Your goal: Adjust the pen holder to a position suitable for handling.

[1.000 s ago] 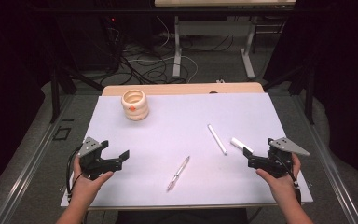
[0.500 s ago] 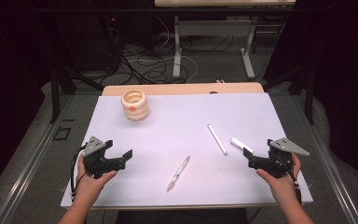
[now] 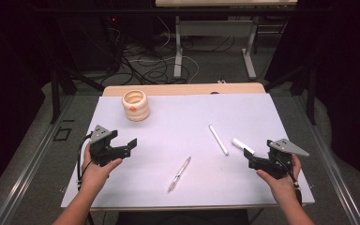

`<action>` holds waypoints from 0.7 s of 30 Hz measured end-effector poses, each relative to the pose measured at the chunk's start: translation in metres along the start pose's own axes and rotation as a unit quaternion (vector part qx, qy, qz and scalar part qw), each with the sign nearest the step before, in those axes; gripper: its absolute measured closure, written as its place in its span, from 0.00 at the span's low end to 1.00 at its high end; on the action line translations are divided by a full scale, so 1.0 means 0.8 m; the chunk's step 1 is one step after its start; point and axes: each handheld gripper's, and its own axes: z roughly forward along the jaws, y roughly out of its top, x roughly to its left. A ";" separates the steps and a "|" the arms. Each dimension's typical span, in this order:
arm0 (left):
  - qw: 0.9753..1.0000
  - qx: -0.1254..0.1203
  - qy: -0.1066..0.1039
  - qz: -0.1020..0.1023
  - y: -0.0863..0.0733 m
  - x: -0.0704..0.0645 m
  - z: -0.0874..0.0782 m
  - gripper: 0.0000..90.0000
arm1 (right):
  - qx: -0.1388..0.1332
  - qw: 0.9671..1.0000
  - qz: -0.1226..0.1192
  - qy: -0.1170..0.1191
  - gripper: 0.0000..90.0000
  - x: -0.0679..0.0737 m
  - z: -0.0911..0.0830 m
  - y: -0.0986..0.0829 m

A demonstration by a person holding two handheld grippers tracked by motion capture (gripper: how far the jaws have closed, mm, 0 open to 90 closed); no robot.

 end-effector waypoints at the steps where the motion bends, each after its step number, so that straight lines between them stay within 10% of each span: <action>1: 1.000 -0.003 0.002 0.001 0.003 0.000 0.002 0.15 | 0.000 1.000 0.000 0.000 0.06 0.000 0.000 0.000; 21: 0.999 0.011 -0.006 -0.031 0.072 0.007 0.058 0.18 | 0.006 1.000 -0.002 0.005 0.09 0.000 0.001 -0.001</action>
